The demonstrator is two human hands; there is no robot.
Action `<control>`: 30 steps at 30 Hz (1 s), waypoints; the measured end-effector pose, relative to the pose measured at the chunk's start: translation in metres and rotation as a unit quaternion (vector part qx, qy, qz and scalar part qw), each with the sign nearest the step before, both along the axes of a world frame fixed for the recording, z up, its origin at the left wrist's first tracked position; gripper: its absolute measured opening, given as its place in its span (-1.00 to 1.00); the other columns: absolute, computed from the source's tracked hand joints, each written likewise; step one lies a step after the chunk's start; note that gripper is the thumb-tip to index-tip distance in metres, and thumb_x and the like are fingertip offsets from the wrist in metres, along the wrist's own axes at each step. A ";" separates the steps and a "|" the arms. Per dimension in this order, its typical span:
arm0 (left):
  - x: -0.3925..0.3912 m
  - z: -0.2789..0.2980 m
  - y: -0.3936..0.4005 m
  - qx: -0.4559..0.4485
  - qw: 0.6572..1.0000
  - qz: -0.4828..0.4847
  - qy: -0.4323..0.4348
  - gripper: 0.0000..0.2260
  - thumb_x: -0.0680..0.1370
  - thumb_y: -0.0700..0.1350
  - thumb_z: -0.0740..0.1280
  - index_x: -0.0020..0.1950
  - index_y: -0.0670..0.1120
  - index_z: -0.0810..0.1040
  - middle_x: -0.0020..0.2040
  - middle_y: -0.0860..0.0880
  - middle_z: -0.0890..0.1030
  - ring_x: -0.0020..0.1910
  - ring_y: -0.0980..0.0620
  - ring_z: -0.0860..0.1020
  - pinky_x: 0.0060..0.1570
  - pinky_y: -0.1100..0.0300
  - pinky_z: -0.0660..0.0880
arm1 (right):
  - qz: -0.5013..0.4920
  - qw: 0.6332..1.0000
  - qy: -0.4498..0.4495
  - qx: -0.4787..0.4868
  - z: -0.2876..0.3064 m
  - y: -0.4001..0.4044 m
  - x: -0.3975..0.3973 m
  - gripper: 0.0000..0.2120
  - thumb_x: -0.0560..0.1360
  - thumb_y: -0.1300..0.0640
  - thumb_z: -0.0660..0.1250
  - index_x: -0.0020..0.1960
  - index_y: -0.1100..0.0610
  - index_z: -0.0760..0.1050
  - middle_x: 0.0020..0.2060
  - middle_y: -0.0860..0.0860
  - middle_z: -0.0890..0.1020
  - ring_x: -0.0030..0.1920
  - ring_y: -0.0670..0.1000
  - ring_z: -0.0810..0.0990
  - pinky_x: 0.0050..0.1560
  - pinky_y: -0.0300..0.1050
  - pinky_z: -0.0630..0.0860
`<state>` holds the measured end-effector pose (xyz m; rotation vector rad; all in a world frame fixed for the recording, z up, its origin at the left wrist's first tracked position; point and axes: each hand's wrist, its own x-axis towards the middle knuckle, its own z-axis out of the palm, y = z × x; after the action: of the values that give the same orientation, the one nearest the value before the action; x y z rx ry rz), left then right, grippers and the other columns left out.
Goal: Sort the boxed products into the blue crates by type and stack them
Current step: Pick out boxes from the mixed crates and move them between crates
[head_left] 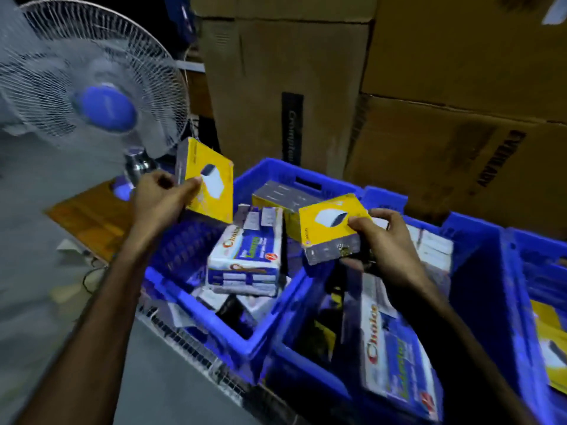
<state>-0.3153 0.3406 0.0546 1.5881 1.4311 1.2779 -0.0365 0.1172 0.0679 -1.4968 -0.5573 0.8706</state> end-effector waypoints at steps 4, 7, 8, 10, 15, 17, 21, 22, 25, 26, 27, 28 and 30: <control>-0.023 -0.022 0.045 -0.030 0.988 0.000 0.151 -0.56 0.34 0.19 0.54 -0.30 -0.15 0.49 -0.33 -0.17 0.60 -0.30 -0.10 0.57 -0.24 -0.02 0.49 | -0.011 0.984 -0.167 -0.063 -0.016 0.051 -0.011 -0.69 0.37 -0.08 0.45 0.04 -0.19 0.40 -0.17 0.12 0.69 -0.30 0.10 0.69 -0.14 0.21 0.70; -0.028 -0.046 0.055 -0.085 0.970 -0.043 0.226 -0.51 0.25 0.31 0.51 -0.28 -0.11 0.55 -0.30 -0.12 0.64 -0.22 -0.14 0.62 -0.18 0.01 0.50 | -0.015 0.947 -0.288 -0.142 -0.027 0.077 -0.019 -0.64 0.27 -0.20 0.34 0.04 -0.23 0.40 -0.09 0.11 0.72 -0.06 0.18 0.71 0.05 0.18 0.65; -0.030 -0.056 0.057 -0.087 0.961 -0.059 0.258 -0.51 0.26 0.34 0.51 -0.26 -0.09 0.57 -0.29 -0.09 0.64 -0.20 -0.14 0.62 -0.21 0.06 0.47 | -0.014 0.934 -0.320 -0.158 -0.027 0.082 -0.022 -0.65 0.32 -0.17 0.33 0.09 -0.18 0.43 -0.03 0.11 0.70 0.01 0.18 0.69 0.09 0.14 0.62; -0.031 -0.068 0.054 -0.083 0.943 -0.083 0.311 -0.53 0.32 0.37 0.48 -0.22 -0.05 0.60 -0.26 -0.04 0.65 -0.18 -0.11 0.64 -0.21 0.10 0.45 | -0.014 0.918 -0.359 -0.170 -0.030 0.091 -0.030 -0.66 0.40 -0.10 0.33 0.16 -0.12 0.46 0.09 0.11 0.61 0.05 0.18 0.62 0.15 0.14 0.58; -0.029 -0.073 0.050 -0.035 0.942 -0.083 0.322 -0.71 0.46 0.21 0.49 -0.06 0.00 0.65 -0.16 -0.01 0.67 -0.07 -0.13 0.66 -0.07 0.08 0.54 | 0.013 0.901 -0.392 -0.186 -0.047 0.098 -0.040 -0.71 0.52 0.15 0.37 0.23 0.02 0.50 0.20 0.10 0.42 0.06 0.08 0.45 0.11 -0.02 0.47; -0.030 -0.073 0.044 -0.014 0.945 -0.084 0.315 -0.69 0.43 0.24 0.48 -0.02 0.04 0.65 -0.12 -0.03 0.70 -0.02 -0.16 0.67 0.00 0.00 0.60 | 0.007 0.892 -0.411 -0.187 -0.053 0.097 -0.042 -0.75 0.52 0.19 0.35 0.19 0.03 0.53 0.19 0.10 0.41 0.02 0.07 0.48 0.06 -0.06 0.43; -0.021 -0.065 0.018 0.043 0.963 -0.084 0.253 -0.77 0.44 0.19 0.48 -0.11 0.05 0.63 -0.25 0.09 0.67 -0.12 -0.07 0.67 -0.09 0.02 0.59 | 0.036 0.892 -0.424 -0.154 -0.058 0.090 -0.040 -0.84 0.54 0.16 0.39 0.10 0.00 0.60 0.08 0.04 0.46 0.07 0.06 0.60 0.09 -0.12 0.47; -0.017 -0.062 0.011 0.061 0.966 -0.085 0.234 -0.79 0.46 0.16 0.49 -0.11 0.04 0.64 -0.27 0.10 0.66 -0.16 -0.03 0.66 -0.11 0.03 0.58 | 0.048 0.889 -0.432 -0.142 -0.058 0.086 -0.040 -0.86 0.55 0.15 0.41 0.10 0.02 0.61 0.03 0.00 0.47 0.06 0.05 0.61 0.09 -0.13 0.47; -0.006 -0.051 -0.014 0.085 0.973 -0.101 0.191 -0.85 0.49 0.08 0.50 -0.13 0.02 0.66 -0.29 0.13 0.65 -0.23 0.07 0.62 -0.17 0.06 0.56 | 0.070 0.890 -0.439 -0.103 -0.061 0.071 -0.041 -0.90 0.54 0.15 0.44 0.05 0.05 0.63 -0.06 -0.06 0.54 0.07 0.05 0.60 0.18 0.02 0.55; -0.004 -0.049 -0.021 0.089 0.974 -0.110 0.176 -0.86 0.49 0.08 0.51 -0.14 0.03 0.66 -0.29 0.14 0.64 -0.26 0.11 0.60 -0.20 0.08 0.55 | 0.077 0.896 -0.427 -0.096 -0.061 0.064 -0.042 -0.91 0.54 0.16 0.44 0.03 0.03 0.63 -0.04 -0.02 0.59 0.04 0.05 0.63 0.18 0.06 0.58; -0.004 -0.047 -0.029 0.091 0.975 -0.118 0.166 -0.86 0.49 0.08 0.51 -0.15 0.04 0.65 -0.29 0.15 0.64 -0.29 0.16 0.58 -0.23 0.10 0.53 | 0.086 0.901 -0.416 -0.087 -0.062 0.056 -0.044 -0.91 0.53 0.17 0.45 0.01 0.02 0.62 -0.03 0.02 0.63 0.01 0.05 0.65 0.15 0.08 0.60; -0.004 -0.048 -0.036 0.094 0.975 -0.125 0.158 -0.86 0.50 0.08 0.50 -0.15 0.05 0.65 -0.30 0.15 0.64 -0.32 0.18 0.57 -0.27 0.13 0.51 | 0.099 0.903 -0.411 -0.077 -0.062 0.048 -0.047 -0.91 0.53 0.18 0.45 0.00 0.01 0.62 -0.05 0.04 0.66 -0.03 0.02 0.67 0.09 0.07 0.61; -0.009 -0.053 -0.048 0.091 0.976 -0.139 0.138 -0.87 0.50 0.06 0.50 -0.13 0.04 0.65 -0.29 0.12 0.64 -0.34 0.19 0.56 -0.32 0.16 0.47 | 0.125 0.889 -0.438 -0.049 -0.064 0.030 -0.059 -0.94 0.53 0.12 0.44 -0.01 0.00 0.61 -0.09 -0.03 0.67 -0.09 -0.04 0.66 -0.03 0.03 0.60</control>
<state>-0.3245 0.2927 0.0011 2.0744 1.2184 1.0806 -0.0953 0.1472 0.0037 -1.9145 -1.4079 0.3600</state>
